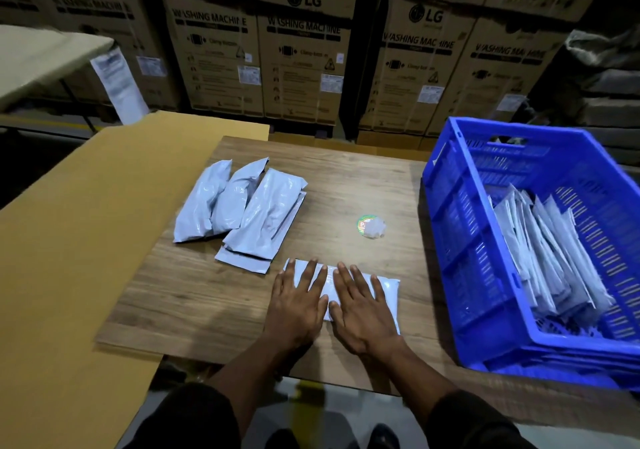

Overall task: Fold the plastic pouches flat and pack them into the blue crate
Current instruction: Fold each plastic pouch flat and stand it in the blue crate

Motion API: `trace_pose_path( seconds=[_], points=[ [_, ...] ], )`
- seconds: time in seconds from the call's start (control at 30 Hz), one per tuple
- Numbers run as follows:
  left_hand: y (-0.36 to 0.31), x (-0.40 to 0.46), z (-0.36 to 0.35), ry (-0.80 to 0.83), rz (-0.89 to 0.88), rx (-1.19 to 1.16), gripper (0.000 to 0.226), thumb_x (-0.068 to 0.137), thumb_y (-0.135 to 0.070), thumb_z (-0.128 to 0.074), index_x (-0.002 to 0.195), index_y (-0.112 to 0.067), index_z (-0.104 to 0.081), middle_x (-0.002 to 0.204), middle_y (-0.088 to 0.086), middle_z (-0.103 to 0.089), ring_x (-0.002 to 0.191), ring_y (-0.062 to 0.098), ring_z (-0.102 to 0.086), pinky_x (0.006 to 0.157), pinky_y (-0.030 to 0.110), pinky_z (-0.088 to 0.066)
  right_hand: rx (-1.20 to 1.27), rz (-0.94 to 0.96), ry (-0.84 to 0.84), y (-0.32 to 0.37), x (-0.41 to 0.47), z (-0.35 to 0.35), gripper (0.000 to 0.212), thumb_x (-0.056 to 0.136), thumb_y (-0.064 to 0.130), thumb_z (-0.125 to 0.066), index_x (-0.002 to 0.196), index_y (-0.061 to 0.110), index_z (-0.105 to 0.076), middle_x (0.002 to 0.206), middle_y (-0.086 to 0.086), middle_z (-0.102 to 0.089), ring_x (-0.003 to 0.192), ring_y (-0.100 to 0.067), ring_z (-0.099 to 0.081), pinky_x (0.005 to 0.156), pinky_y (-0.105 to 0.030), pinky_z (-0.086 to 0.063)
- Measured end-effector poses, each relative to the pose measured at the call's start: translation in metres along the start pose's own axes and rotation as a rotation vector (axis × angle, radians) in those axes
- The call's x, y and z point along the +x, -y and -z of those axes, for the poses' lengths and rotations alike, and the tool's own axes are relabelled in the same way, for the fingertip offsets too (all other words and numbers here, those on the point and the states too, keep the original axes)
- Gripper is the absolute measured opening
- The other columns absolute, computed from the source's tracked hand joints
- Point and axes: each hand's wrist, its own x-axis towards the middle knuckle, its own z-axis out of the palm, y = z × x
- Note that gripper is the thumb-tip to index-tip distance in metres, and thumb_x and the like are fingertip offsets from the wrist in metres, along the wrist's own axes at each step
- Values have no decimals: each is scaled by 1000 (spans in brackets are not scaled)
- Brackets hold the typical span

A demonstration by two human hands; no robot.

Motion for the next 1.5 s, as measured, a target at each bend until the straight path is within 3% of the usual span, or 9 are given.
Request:
trace_pose_path(
  seconds=[0.27,0.5,0.7,0.83,1.03,1.17,1.33,1.5],
  points=[
    [0,2,2,71,22,10,54,101,-43,-45,149,-19,-51,158,7,-44,145,47,-35,111,59,-36,-31,-18,21,-22,-13,2,67,101,55,-25,158,19,-28,166,4,-18,153,-25,-13,119,-48,-4],
    [-1,4,8,198,61,22,58,100,-47,-35,150,-22,-50,157,4,-45,144,46,-37,111,59,-38,-9,-10,101,-24,-14,12,79,93,65,3,160,25,5,165,11,18,151,-17,21,121,-47,12],
    [1,5,9,230,40,25,58,100,-47,-34,149,-20,-51,156,8,-46,142,49,-38,108,61,-40,46,-31,220,-23,-9,26,69,103,59,-13,160,25,8,163,14,20,152,-17,20,122,-48,11],
    [0,4,11,184,64,-22,58,99,-48,-37,152,-25,-47,161,17,-36,143,47,-35,110,59,-38,38,-64,143,-33,-22,18,72,102,61,-13,158,26,15,160,12,31,149,-16,28,121,-48,12],
    [2,-2,8,181,92,-60,64,99,-51,-38,157,-23,-36,155,17,-45,146,44,-35,110,60,-39,46,-70,133,-37,-23,11,75,101,63,-14,158,24,15,161,8,32,148,-17,30,120,-49,13],
    [1,-4,8,241,108,6,67,99,-54,-34,157,-22,-39,162,13,-35,149,43,-29,113,58,-34,42,-79,149,-38,-23,9,76,100,63,-13,159,22,14,161,6,31,147,-18,33,119,-50,14],
    [0,-2,11,246,107,20,64,99,-52,-32,153,-22,-46,160,17,-38,145,47,-35,108,61,-41,10,-74,169,-32,-22,18,75,98,67,-11,156,29,19,160,6,30,148,-23,30,116,-60,16],
    [3,-3,7,248,87,14,63,100,-62,-23,158,-41,-31,166,17,-22,151,47,-21,117,60,-24,-45,0,189,-32,-23,19,69,97,70,-9,155,41,16,161,3,32,148,-29,30,116,-63,13]
  ],
)
